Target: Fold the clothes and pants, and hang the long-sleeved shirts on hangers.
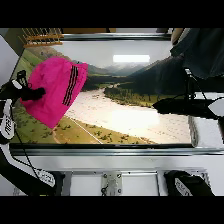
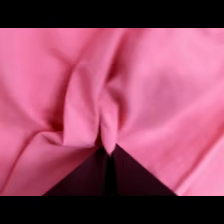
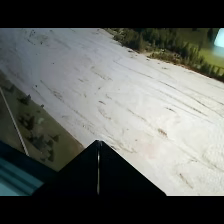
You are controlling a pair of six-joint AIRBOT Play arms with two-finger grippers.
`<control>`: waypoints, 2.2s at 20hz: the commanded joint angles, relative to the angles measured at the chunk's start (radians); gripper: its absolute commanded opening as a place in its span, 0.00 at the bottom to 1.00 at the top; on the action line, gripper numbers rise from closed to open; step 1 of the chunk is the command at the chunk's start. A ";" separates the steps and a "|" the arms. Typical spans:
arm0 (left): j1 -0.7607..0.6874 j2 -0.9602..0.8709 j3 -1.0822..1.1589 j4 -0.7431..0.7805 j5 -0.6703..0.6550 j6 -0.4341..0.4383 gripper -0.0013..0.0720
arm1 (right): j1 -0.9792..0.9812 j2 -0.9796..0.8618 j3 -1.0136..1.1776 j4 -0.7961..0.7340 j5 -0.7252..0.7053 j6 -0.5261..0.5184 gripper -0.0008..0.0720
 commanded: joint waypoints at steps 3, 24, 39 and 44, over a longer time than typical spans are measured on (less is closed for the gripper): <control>-0.172 0.183 0.006 -0.010 -0.071 -0.016 0.03 | 0.000 -0.001 0.000 0.000 0.000 0.000 0.03; -0.931 0.499 0.006 0.156 -0.367 -0.169 0.96 | 0.000 -0.001 0.000 0.000 0.000 0.000 0.03; -0.176 0.143 -0.300 -0.465 -0.272 0.075 0.96 | 0.000 -0.069 0.000 0.001 -0.003 0.001 0.03; -0.261 0.101 -0.301 -0.452 -0.242 0.079 0.95 | -0.004 -0.078 0.000 -0.002 -0.004 0.000 0.03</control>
